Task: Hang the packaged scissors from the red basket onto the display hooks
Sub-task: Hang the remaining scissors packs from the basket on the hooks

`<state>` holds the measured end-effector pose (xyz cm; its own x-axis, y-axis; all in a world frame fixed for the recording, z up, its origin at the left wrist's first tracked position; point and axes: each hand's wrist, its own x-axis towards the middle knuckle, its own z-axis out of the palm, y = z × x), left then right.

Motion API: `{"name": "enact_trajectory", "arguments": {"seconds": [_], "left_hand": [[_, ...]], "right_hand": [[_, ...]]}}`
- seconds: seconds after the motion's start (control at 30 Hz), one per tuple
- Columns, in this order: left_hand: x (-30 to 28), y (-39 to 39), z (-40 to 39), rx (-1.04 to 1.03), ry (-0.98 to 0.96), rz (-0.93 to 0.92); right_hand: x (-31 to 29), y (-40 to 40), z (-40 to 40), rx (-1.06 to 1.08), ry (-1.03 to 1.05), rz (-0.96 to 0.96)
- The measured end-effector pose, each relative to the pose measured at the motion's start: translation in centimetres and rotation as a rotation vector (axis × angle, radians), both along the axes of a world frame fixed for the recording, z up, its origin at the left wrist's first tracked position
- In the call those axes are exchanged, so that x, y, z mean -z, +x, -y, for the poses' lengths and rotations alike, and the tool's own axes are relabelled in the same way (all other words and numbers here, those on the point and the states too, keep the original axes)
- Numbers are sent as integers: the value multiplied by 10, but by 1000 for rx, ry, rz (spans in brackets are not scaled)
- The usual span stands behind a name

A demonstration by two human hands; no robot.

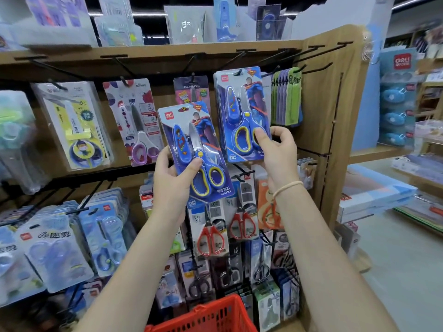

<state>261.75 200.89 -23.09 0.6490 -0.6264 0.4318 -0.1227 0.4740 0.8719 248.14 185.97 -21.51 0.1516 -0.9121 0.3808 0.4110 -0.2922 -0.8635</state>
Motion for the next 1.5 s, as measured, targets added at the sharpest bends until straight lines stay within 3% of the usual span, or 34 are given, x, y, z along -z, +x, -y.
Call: {"name": "enact_trajectory", "arguments": {"seconds": [0.33, 0.63, 0.9, 1.03, 1.1, 1.27, 1.5], "left_hand": [[2, 1, 12, 32, 5, -43], [-1, -5, 28, 70, 27, -15], [-7, -14, 40, 119, 70, -21], [-8, -21, 44, 137, 57, -11], [-9, -26, 46, 143, 60, 6], [-15, -29, 48, 183, 105, 169], [-37, -24, 63, 99, 85, 220]], "right_hand": [[9, 31, 31, 118, 191, -73], [14, 34, 30, 25, 271, -8], [33, 1, -1, 183, 21, -173], [35, -10, -25, -164, -38, -254], [37, -9, -29, -257, -48, -219], [25, -8, -16, -175, -80, -42], [-10, -1, 5, -95, -108, -94]]}}
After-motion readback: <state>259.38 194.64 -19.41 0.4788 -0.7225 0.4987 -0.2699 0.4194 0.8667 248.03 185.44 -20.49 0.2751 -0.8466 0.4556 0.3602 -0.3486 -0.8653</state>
